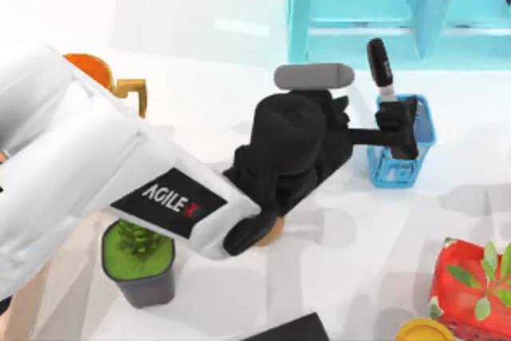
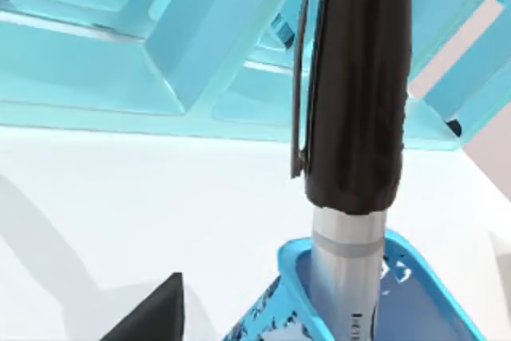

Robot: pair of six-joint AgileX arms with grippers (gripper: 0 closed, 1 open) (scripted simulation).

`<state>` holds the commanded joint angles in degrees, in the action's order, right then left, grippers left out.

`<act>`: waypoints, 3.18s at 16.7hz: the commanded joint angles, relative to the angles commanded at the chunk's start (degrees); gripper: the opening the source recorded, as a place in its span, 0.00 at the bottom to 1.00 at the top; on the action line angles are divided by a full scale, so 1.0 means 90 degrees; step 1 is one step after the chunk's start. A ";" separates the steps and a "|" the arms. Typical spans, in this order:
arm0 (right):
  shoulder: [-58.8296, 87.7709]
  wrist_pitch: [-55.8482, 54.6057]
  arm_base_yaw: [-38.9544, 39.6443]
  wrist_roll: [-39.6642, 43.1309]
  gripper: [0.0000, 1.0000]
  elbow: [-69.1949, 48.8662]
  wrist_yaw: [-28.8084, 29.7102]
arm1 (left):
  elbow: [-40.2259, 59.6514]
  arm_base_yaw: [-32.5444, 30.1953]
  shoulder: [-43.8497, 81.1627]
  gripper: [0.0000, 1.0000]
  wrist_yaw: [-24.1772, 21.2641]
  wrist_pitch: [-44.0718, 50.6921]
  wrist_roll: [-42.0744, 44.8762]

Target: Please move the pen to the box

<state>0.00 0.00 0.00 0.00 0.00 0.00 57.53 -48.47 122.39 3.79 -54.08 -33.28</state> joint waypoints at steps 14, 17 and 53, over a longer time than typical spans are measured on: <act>0.0000 0.0000 0.0000 0.0000 1.00 0.0000 0.0000 | 0.1806 0.0034 0.1527 1.00 -0.0055 0.0276 -0.0006; 0.0000 0.0000 0.0000 0.0000 1.00 0.0000 0.0000 | 0.1842 0.0054 0.1577 1.00 -0.0072 0.0265 -0.0003; 0.0000 0.0000 0.0000 0.0000 1.00 0.0000 0.0000 | 0.0917 0.1125 -0.0914 0.00 -0.1081 0.1618 0.0212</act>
<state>0.00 0.00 0.00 0.00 0.00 0.00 65.79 -38.35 114.16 -5.94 -39.52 -31.37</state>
